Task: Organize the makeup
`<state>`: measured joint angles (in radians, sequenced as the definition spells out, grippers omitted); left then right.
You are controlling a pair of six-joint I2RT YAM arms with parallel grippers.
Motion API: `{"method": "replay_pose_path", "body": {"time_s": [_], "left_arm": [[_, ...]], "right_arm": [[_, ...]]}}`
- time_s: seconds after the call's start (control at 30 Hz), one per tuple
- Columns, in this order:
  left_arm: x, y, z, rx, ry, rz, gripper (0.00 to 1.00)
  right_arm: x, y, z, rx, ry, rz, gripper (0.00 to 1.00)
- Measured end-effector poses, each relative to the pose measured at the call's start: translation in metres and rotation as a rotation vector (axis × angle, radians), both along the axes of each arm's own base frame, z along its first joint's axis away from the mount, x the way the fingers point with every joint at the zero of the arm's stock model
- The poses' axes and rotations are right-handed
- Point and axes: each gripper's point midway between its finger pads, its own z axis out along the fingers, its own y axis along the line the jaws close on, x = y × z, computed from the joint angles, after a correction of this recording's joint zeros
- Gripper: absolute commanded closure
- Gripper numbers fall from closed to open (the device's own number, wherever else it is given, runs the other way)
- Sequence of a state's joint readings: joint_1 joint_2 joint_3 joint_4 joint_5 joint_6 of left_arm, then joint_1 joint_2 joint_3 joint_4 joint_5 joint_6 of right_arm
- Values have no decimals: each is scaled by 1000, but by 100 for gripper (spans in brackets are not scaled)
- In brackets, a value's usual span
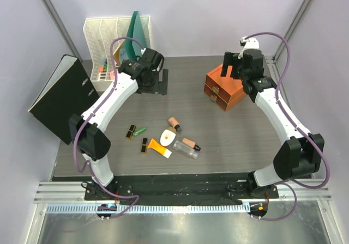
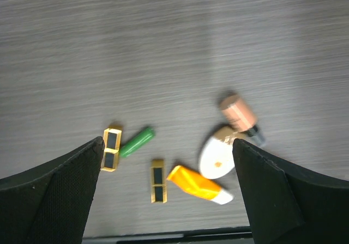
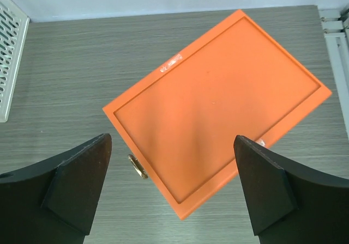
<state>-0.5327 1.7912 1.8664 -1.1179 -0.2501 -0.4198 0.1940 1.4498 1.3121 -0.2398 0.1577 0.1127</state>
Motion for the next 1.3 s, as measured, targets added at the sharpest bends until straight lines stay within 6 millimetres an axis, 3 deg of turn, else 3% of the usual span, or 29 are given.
{"method": "replay_pose_path", "body": {"time_s": [0.17,0.23,0.33,0.37,0.4,0.43,0.47,0.57,0.7,0.87,0.93,1.1,1.3], "left_arm": [[13,-46,0,-205,-4,-52,2],[19,-71,2,-316,0,-84,2],[29,-112,2,-494,21,-133,6],[33,-125,1,-549,36,-145,6],[38,-138,-3,-601,55,-155,6],[42,-150,-7,-648,76,-165,6],[47,-161,-13,-689,95,-172,6],[57,-188,-32,-805,160,-170,8],[69,-212,-40,-948,208,-133,15],[86,-237,-28,-1171,217,-86,33],[92,-244,-25,-1245,217,-82,36],[96,-260,-40,-1333,271,-65,38],[84,-276,-59,-1333,334,-53,38]], "right_arm": [[12,0,-3,27,31,-6,0],[21,-7,-4,53,44,-29,5],[34,-18,-11,94,76,-62,34],[39,-23,-16,111,92,-75,63],[43,-27,-23,130,113,-88,82],[47,-30,-32,147,139,-91,96],[49,-32,-42,170,170,-93,99],[50,-37,-72,223,260,-110,99],[49,-35,-101,263,352,-103,99],[58,-26,-101,284,363,-62,99],[61,-23,-101,291,360,-46,99],[61,-20,-102,297,365,-29,99],[61,-20,-102,297,365,-22,99]]}}
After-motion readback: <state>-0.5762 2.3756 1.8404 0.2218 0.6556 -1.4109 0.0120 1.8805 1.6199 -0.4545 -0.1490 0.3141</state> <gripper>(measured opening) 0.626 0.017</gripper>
